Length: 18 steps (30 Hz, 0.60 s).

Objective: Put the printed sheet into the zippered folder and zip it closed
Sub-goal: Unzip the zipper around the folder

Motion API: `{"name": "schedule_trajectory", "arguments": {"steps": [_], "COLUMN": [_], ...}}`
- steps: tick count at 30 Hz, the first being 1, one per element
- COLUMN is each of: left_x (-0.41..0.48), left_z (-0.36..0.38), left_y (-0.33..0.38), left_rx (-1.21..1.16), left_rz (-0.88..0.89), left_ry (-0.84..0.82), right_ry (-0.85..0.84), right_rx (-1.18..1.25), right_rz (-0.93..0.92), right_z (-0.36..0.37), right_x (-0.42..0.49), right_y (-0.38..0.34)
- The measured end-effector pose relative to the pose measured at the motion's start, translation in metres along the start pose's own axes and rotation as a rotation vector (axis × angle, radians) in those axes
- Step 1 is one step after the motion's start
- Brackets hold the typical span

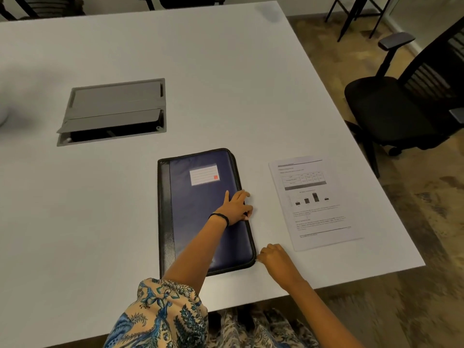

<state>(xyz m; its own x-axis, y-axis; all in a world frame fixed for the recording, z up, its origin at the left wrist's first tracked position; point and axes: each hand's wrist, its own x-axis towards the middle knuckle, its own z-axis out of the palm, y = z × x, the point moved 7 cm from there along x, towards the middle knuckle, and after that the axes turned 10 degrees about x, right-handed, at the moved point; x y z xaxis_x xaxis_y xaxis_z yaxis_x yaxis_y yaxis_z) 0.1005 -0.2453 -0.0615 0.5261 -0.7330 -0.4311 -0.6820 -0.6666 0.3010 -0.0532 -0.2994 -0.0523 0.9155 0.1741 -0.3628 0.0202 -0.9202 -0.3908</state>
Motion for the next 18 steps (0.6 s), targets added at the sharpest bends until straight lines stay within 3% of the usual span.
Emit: {"name": "schedule_trajectory", "arguments": {"steps": [5, 7, 12, 15, 18], "left_x": [-0.006, -0.007, -0.022, -0.051, -0.086], "left_z": [-0.001, 0.0, 0.002, 0.0, 0.018], "left_y": [0.003, 0.004, 0.01, 0.01, 0.01], "left_rx": [-0.096, -0.051, 0.074, -0.148, -0.472], "left_rz": [-0.039, -0.051, -0.066, -0.101, -0.123], "left_ry": [0.044, 0.08, 0.193, 0.371, 0.276], "right_ry": [-0.011, -0.095, -0.009, 0.041, 0.071], "right_rx": [-0.011, 0.037, 0.273, 0.363, 0.468], "right_rz": [0.076, 0.069, 0.175, 0.192, 0.221], "right_z": [0.012, 0.019, 0.024, 0.02, 0.02], "right_x": [-0.01, -0.012, -0.012, -0.013, -0.014], "right_y": [-0.022, -0.033, -0.022, -0.014, -0.008]}}
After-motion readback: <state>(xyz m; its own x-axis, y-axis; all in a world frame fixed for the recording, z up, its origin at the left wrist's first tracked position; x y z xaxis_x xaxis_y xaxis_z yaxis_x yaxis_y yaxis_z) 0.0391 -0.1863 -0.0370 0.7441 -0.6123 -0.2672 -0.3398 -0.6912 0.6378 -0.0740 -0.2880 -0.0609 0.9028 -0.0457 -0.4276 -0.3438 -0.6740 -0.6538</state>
